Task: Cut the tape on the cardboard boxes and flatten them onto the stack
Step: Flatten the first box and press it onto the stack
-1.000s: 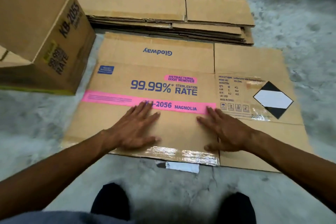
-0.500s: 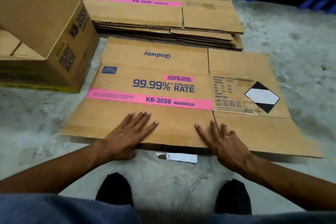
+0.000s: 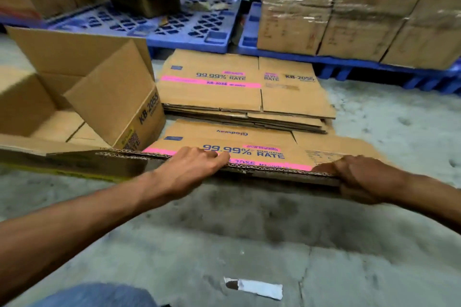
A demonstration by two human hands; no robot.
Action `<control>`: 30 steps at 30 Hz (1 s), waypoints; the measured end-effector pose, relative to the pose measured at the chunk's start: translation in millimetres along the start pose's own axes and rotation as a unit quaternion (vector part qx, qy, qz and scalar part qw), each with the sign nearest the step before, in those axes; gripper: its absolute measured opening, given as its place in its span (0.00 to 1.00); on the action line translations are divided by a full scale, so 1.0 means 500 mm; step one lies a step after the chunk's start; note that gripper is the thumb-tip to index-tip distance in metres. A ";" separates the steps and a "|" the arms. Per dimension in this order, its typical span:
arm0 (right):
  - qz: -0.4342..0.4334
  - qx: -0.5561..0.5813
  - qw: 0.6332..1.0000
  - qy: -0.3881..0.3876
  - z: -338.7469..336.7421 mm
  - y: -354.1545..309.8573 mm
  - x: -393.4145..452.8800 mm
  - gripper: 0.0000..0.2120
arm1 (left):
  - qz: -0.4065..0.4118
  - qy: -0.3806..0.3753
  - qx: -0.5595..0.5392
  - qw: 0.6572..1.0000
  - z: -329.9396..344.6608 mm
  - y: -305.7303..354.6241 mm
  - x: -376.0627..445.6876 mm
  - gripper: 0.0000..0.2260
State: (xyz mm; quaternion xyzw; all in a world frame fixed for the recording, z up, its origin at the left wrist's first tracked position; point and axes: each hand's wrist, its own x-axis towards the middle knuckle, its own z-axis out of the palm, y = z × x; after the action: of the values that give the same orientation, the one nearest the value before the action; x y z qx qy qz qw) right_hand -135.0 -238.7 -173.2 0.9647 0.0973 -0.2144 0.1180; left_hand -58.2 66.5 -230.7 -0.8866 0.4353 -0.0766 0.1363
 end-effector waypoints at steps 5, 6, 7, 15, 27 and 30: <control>0.056 0.035 0.993 0.094 -0.215 0.067 -0.023 0.20 | -0.049 0.053 0.002 0.997 -0.195 -0.128 0.094 0.14; 0.067 0.040 0.992 0.102 -0.250 0.072 -0.032 0.20 | -0.045 0.058 0.002 0.997 -0.228 -0.146 0.107 0.13; 0.079 0.044 0.990 0.109 -0.281 0.080 -0.043 0.19 | -0.041 0.065 -0.005 0.997 -0.254 -0.166 0.120 0.10; 0.174 0.071 0.950 0.249 -0.492 0.152 -0.098 0.15 | -0.029 0.107 -0.024 0.994 -0.479 -0.288 0.218 0.18; 0.183 0.044 0.918 0.350 -0.404 0.208 0.243 0.19 | -0.118 0.172 0.046 0.977 -0.231 -0.400 0.388 0.19; 0.165 0.049 0.938 0.301 -0.283 0.215 0.398 0.22 | -0.115 0.106 0.019 0.988 -0.064 -0.412 0.441 0.20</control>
State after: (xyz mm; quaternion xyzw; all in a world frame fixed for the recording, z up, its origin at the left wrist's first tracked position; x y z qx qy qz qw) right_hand 122.9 -275.5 -115.5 0.9913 -0.0427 0.1036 0.0695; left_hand 222.7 6.2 -132.8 -0.9148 0.3410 -0.1937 0.0966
